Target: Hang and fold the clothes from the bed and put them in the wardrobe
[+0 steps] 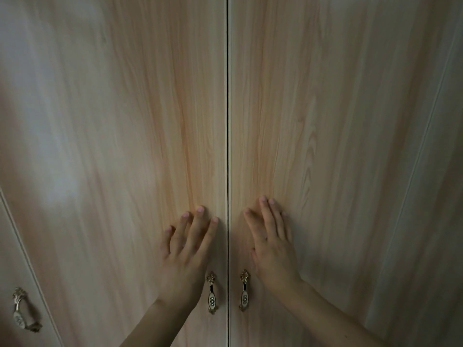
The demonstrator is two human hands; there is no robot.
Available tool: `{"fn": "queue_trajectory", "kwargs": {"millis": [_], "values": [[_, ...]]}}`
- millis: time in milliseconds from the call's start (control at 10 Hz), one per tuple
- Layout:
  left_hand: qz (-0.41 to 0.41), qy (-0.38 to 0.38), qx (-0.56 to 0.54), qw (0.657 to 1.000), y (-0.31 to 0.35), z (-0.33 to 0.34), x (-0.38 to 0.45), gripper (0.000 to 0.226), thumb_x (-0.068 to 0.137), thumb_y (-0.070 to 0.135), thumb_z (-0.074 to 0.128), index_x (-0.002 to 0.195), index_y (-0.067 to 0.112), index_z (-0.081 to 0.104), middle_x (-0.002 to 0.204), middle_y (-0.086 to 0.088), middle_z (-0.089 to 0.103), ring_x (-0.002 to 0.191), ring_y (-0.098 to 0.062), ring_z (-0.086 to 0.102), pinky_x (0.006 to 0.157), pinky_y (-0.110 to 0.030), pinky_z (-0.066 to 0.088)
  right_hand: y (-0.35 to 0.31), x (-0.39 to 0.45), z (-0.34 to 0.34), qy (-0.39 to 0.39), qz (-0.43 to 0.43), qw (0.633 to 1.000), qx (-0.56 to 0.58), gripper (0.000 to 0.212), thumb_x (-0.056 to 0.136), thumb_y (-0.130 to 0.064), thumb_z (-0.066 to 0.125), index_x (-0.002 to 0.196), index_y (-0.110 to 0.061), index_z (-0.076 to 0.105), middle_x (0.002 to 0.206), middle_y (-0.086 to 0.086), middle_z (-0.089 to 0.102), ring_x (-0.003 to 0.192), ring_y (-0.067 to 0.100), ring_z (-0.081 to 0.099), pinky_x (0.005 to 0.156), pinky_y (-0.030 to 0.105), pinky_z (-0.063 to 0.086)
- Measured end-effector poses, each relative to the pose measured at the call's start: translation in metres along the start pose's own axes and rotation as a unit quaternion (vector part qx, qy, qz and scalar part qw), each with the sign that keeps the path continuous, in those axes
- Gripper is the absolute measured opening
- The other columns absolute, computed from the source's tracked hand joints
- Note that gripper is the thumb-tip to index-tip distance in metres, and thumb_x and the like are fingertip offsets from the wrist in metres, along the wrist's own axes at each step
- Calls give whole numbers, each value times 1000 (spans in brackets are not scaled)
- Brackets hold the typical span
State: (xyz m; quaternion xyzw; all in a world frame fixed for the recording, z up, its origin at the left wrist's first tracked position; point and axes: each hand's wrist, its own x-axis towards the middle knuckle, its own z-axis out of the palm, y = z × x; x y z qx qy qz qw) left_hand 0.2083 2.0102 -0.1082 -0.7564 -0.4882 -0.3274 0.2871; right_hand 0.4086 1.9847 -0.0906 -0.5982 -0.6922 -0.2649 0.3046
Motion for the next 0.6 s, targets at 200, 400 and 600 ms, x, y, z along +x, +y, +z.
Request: {"fn": "queue_trajectory", "kwargs": {"millis": [200,400,600], "values": [[-13,-100,-13,995,5,-17,0,109,63,13,85,156,20,27,166,-9,9,150,-37,17,112,-60,32,-1,-1,-26,-71,-4,997,23,103,72,-24,82,156,-20,23,166,11,-4,153,29,-4,118,52,26],[-50,-117,-120,985,15,-49,3,87,83,32,70,151,33,16,166,-1,3,150,-29,10,117,-48,26,-2,-19,-63,-71,33,994,76,67,88,-29,63,149,-16,37,161,11,21,150,28,17,118,45,28],[-116,-141,-223,957,32,-72,-14,74,91,42,54,153,23,19,163,-2,11,146,-28,15,112,-46,30,-13,-45,-94,-84,80,987,107,64,87,-43,53,144,-16,43,158,12,28,148,26,22,116,42,28]]}}
